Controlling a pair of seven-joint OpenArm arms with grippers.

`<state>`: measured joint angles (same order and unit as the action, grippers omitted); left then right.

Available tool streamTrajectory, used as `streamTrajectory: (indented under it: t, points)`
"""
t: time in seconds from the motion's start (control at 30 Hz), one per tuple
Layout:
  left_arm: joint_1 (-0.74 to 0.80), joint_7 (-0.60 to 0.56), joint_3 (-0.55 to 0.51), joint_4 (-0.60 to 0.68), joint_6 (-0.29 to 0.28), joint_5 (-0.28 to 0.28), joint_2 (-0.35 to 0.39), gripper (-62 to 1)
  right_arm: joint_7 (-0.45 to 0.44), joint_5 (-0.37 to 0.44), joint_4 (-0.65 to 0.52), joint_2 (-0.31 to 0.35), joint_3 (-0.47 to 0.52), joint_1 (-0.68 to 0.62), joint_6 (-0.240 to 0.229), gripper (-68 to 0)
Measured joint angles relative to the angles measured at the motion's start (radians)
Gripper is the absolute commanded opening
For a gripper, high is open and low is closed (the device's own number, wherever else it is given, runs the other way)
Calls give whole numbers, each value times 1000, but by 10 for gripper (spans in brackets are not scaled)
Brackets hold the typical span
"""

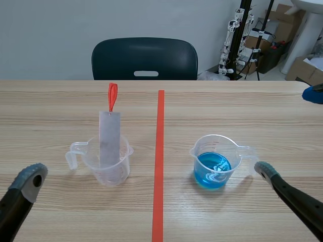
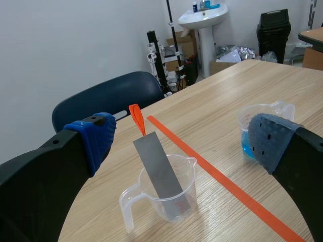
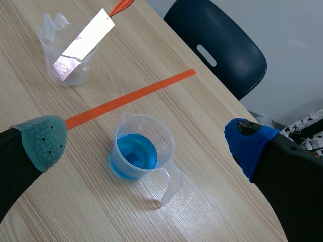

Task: Do the redox reaction experiment. lift the metal plate out of the left beaker

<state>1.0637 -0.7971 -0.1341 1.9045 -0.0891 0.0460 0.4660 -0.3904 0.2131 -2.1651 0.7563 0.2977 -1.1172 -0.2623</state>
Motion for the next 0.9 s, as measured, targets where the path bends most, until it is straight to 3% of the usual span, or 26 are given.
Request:
streamTrajectory:
  t: [0.9]
  points:
    - [0, 0, 0, 0, 0, 0, 0, -58, 23, 0, 0, 2, 0, 0, 0, 4]
